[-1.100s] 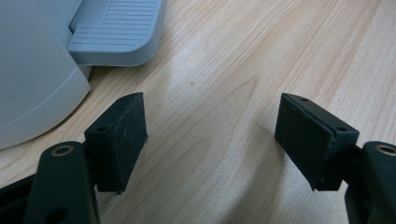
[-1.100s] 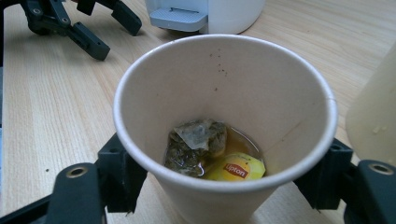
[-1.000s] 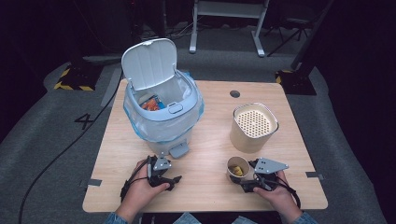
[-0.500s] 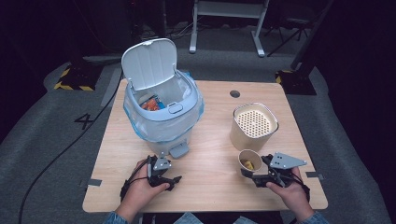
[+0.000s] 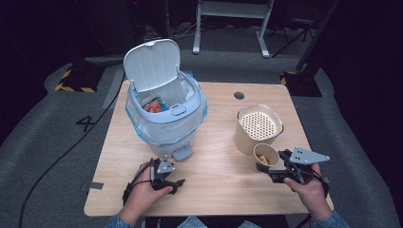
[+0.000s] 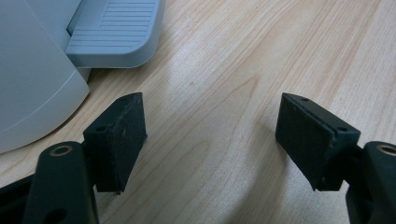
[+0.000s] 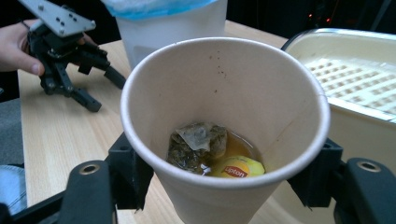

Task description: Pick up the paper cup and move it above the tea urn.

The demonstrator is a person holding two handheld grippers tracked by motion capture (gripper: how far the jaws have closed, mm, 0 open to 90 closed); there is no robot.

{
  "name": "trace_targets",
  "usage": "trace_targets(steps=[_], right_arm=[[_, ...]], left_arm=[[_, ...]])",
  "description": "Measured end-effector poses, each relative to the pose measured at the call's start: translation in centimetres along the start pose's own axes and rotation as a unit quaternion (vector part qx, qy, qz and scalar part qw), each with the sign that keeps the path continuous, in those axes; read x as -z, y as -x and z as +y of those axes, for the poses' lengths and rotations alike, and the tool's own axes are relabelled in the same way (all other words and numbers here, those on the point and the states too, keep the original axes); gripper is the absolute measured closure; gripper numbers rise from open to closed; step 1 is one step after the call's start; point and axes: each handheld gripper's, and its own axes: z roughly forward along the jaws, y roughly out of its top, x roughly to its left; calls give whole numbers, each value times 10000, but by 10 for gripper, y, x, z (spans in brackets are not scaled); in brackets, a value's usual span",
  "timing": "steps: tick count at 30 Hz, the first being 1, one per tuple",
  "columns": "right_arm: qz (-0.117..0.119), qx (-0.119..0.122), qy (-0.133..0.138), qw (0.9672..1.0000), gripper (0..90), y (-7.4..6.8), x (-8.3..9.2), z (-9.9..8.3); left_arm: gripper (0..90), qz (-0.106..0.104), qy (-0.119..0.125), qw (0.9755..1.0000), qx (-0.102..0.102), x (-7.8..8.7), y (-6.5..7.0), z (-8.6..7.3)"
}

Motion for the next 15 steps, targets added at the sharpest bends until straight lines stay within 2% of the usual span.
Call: trace_targets(steps=[7,15], right_arm=[[-131,-21,143,9998,341,9,14,16],[-367,119,125,9992,342,20,26,37]], left_arm=[[250,-18,15,10000,21,0,-1,0],[250,0,3,10000,5,0,0,0]])
